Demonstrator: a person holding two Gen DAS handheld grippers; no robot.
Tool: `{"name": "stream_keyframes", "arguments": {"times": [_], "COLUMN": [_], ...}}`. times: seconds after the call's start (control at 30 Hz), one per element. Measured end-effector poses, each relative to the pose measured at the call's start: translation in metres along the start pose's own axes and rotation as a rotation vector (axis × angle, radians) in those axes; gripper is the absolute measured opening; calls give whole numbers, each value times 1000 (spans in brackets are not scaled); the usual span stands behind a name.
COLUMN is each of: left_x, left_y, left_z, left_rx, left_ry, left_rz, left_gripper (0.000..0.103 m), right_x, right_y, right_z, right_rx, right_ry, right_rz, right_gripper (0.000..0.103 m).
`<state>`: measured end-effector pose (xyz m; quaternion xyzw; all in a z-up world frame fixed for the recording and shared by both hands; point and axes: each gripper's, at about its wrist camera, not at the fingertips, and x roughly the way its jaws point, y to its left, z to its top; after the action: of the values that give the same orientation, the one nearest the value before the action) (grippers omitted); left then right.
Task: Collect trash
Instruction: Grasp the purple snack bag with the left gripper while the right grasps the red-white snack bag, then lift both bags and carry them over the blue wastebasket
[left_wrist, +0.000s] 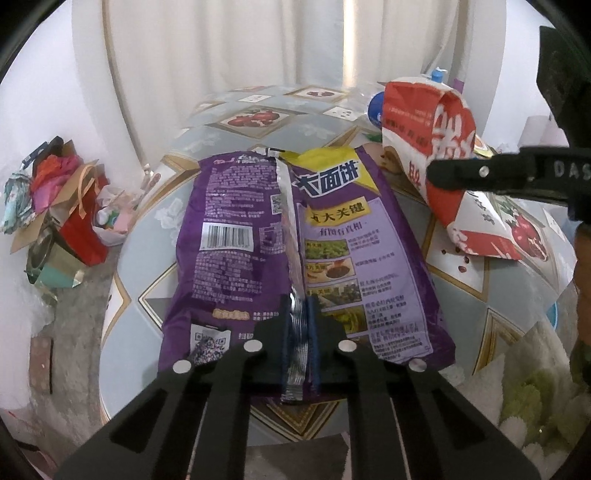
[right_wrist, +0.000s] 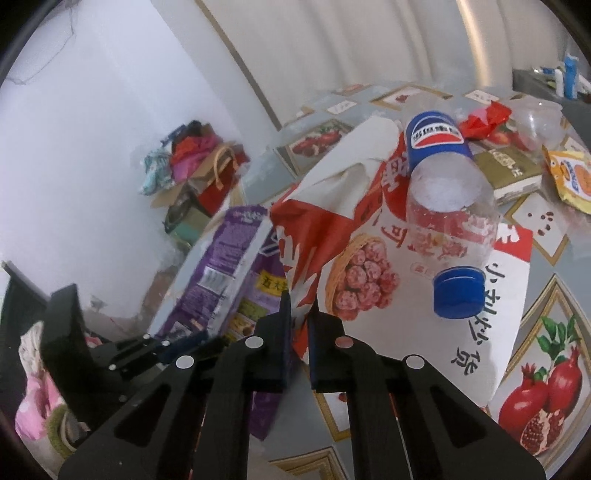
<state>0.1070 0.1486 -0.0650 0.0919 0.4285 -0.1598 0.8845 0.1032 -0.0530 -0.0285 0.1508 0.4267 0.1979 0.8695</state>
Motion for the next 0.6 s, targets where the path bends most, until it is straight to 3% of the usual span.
{"name": "stream_keyframes", "arguments": {"times": [0.1,0.6], "left_x": [-5,-65], "left_y": [2,-3], "left_z": [3,29], "left_rx": [-22,-28], "left_ry": [-10,-160], "left_rz": [-15,31], "left_gripper": [0,0], "right_x": [-9,-66], "right_y": [-2,-4], "right_z": [0,3], "right_rx": [12,52], "right_ry": [-15,-126], "right_rz": [36,286], "right_gripper": [5,5]}}
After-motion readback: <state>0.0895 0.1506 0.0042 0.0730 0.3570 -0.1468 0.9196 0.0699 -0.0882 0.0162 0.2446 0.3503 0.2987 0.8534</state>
